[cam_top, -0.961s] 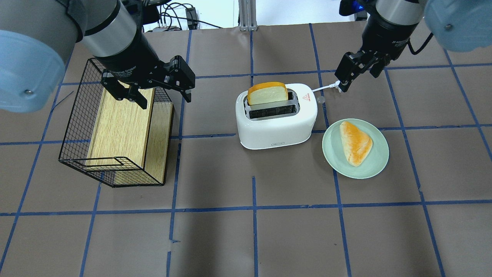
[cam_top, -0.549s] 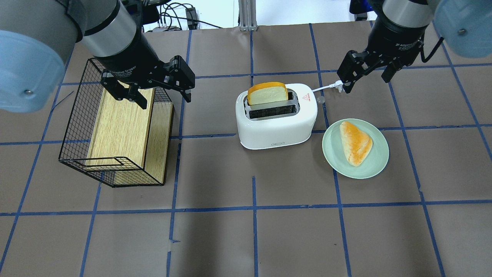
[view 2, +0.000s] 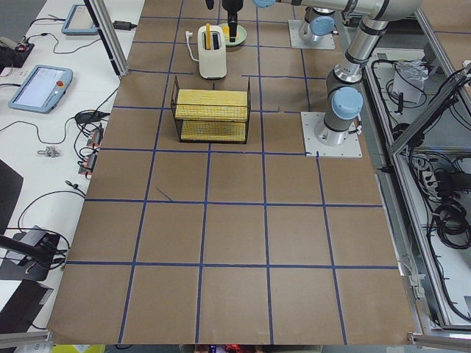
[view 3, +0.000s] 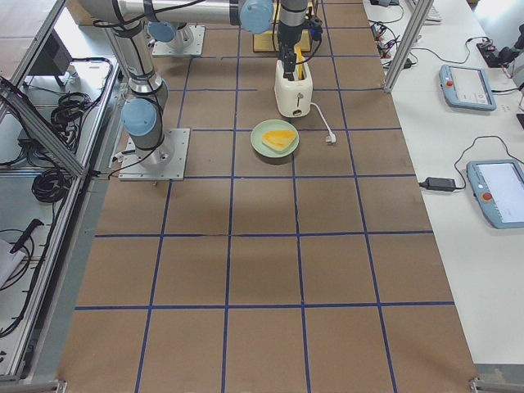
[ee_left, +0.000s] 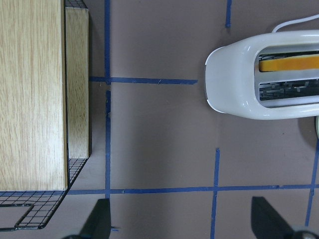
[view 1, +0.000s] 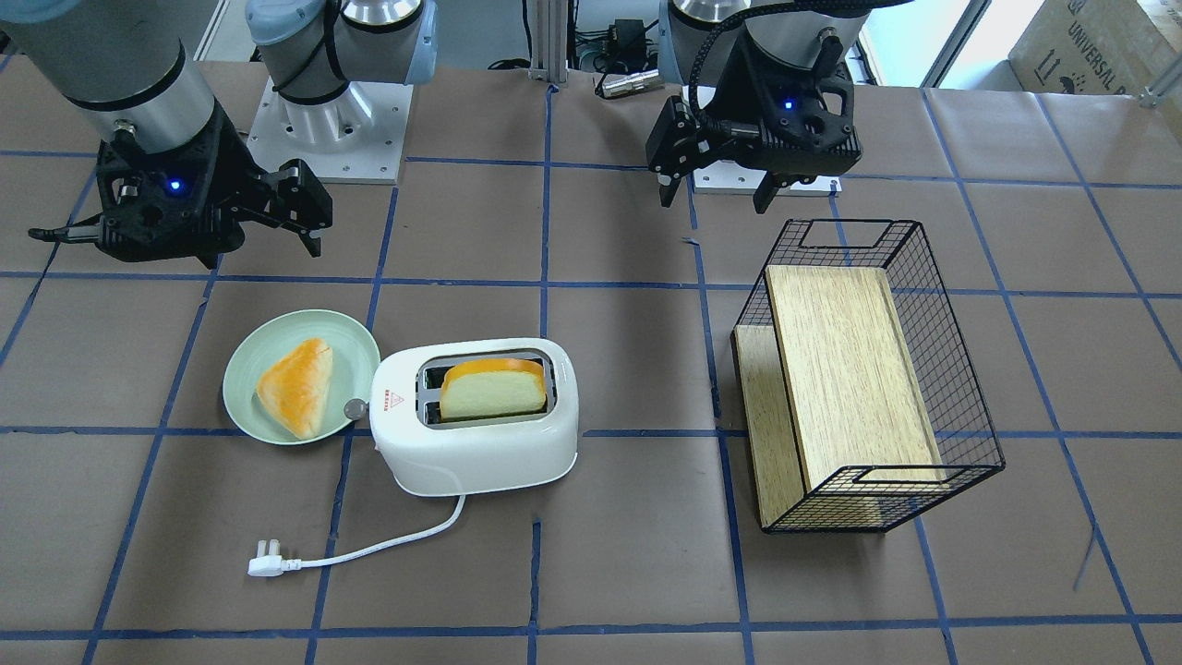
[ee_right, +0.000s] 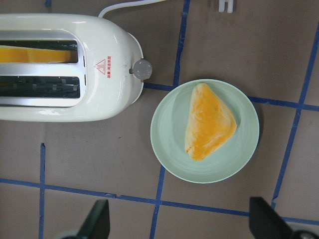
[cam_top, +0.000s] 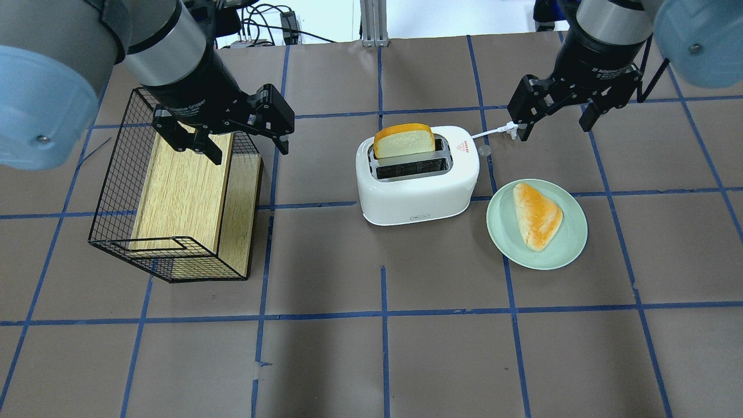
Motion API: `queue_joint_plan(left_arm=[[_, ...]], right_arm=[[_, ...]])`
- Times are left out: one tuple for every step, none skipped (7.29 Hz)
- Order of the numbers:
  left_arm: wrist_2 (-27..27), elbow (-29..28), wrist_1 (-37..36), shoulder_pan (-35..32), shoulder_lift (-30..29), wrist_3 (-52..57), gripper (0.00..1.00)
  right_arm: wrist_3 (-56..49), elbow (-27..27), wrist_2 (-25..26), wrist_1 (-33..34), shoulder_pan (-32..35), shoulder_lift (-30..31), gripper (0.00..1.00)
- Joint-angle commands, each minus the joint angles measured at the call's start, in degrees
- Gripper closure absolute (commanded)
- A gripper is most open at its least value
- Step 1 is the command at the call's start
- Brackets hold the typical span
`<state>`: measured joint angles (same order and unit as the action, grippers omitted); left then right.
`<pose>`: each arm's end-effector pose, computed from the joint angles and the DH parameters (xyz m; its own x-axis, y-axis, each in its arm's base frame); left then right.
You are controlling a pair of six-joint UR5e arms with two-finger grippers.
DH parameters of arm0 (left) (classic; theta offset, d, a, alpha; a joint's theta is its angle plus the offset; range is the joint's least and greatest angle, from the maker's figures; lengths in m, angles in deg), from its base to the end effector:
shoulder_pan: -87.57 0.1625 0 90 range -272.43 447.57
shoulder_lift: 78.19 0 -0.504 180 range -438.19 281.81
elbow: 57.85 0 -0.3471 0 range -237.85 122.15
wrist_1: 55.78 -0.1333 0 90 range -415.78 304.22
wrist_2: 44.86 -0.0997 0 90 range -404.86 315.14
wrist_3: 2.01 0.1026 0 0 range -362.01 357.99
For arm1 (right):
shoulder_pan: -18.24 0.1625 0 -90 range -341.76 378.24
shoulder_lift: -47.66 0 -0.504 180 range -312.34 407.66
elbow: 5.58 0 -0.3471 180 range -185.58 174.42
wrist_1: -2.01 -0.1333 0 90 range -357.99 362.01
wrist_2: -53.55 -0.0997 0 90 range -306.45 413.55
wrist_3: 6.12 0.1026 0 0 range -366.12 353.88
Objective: Press toaster with right arm
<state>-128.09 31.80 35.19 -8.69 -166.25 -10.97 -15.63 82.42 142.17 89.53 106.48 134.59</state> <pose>-0.1916 -0.4134 0.5805 -0.9917 -0.0451 0.1200 -0.0460 0.9989 -0.0044 0.1214 -0.4711 0.5507 -0.9905 -0.1331 -0.0339 -0.1349 0.9892 0.0571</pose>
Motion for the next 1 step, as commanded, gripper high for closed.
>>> queue_joint_plan(left_arm=[[0.00, 0.00, 0.00, 0.02, 0.00, 0.00, 0.00]], right_arm=[[2.03, 0.50, 0.06, 0.02, 0.09, 0.09, 0.00]])
